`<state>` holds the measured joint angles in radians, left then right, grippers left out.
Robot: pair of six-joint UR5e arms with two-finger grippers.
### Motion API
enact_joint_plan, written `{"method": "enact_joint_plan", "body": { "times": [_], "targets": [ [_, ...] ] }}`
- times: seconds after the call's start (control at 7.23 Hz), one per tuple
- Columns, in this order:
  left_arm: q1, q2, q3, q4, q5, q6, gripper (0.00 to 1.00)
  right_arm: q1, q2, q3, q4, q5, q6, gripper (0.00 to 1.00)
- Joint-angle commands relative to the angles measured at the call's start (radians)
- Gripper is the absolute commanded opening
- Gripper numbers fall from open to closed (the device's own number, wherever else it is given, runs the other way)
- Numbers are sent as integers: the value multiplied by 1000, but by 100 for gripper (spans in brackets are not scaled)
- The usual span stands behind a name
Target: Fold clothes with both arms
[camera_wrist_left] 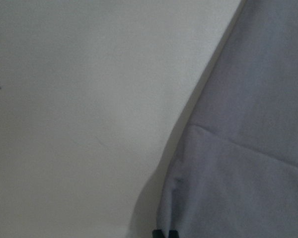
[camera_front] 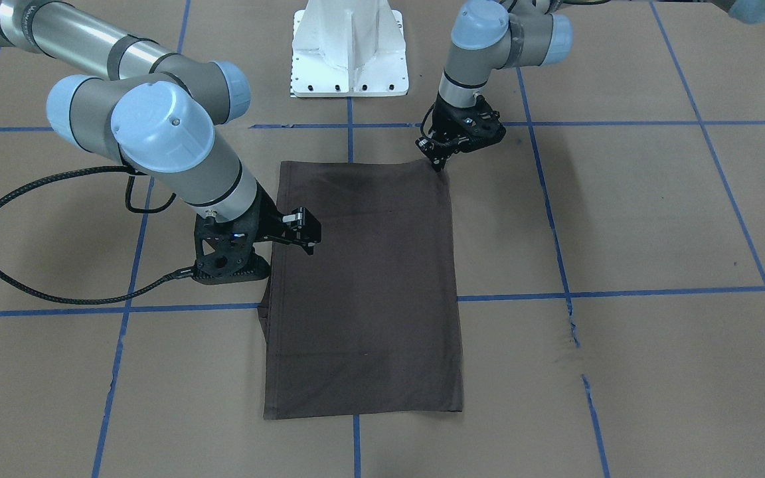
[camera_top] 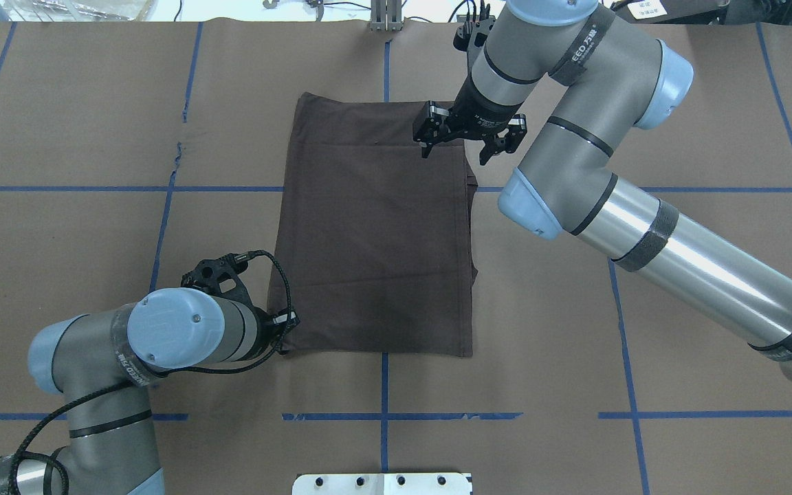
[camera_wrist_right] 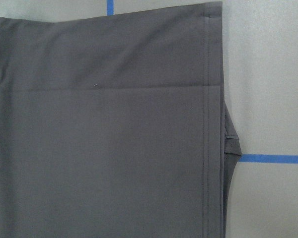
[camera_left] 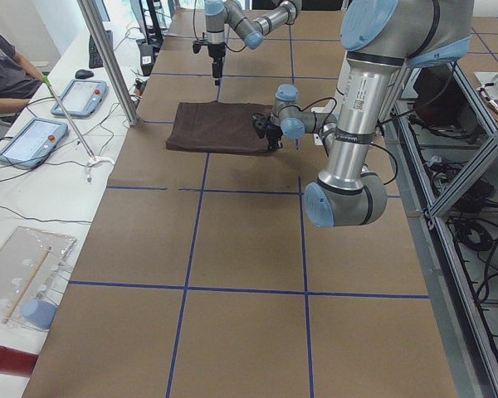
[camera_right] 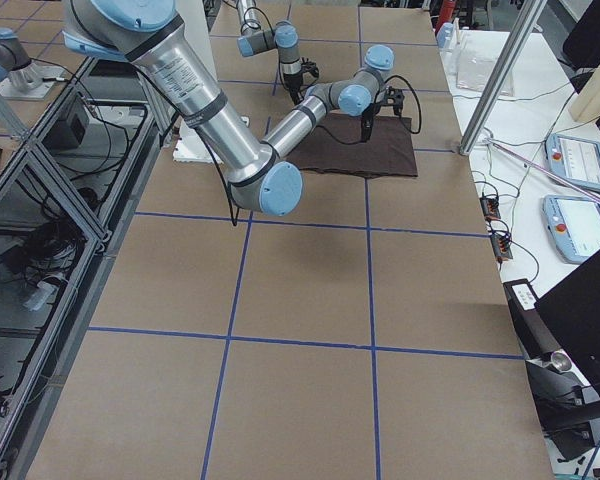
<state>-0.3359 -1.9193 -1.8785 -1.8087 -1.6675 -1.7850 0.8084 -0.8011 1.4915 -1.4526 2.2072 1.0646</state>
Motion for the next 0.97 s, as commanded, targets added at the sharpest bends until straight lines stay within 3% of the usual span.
{"method": "enact_joint_plan", "body": {
  "times": [0.0, 0.28, 0.42, 0.55, 0.83],
  "targets": [
    [0, -9, -5, 3, -40, 4, 0, 0, -18, 7, 4, -1, 2, 100],
    [0, -14, -28, 5, -49, 50, 0, -52, -68, 99, 11, -10, 216, 100],
    [0, -14, -30, 6, -49, 67, 0, -117, -125, 186, 11, -64, 353, 100],
    [0, -14, -33, 8, -51, 68, 0, -211, -169, 260, 11, -169, 526, 100],
    [0, -14, -36, 14, -61, 67, 0, -358, -174, 291, -6, -346, 864, 100]
  ]
}}
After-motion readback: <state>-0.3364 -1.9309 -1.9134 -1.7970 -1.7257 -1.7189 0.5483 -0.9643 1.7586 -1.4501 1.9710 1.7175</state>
